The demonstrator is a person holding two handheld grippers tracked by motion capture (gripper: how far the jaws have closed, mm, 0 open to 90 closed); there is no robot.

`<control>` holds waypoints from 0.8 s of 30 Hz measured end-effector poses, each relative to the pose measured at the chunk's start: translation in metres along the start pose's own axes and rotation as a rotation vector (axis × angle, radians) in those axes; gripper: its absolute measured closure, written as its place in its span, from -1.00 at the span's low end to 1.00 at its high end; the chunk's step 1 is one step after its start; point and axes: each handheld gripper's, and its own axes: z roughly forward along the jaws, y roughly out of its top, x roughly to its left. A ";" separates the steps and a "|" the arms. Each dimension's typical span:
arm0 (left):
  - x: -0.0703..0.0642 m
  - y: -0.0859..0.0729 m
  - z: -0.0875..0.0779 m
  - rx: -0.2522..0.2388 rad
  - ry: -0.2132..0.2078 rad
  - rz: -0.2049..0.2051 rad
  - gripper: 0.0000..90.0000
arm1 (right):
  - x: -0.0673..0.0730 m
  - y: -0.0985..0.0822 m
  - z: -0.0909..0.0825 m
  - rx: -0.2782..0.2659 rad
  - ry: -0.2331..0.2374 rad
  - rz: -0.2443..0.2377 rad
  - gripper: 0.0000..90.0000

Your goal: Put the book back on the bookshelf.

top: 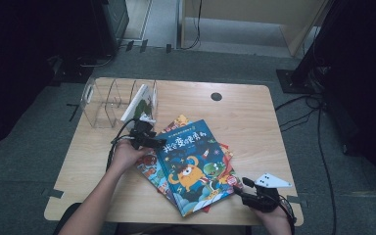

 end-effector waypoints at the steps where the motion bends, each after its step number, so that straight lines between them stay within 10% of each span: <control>1: 0.000 0.000 0.000 0.001 -0.001 0.001 -0.14 | 0.001 -0.001 -0.001 0.001 0.006 -0.004 0.05; 4: 0.000 0.001 0.000 0.005 -0.001 -0.003 -0.13 | 0.004 -0.007 0.000 0.052 -0.005 -0.049 0.04; 16: -0.001 -0.002 -0.004 0.017 0.016 -0.010 -0.10 | -0.006 -0.007 0.001 0.053 -0.013 0.025 0.15; 24: 0.004 -0.006 -0.014 0.024 0.008 -0.044 0.34 | -0.014 -0.004 -0.001 0.052 -0.033 0.094 0.36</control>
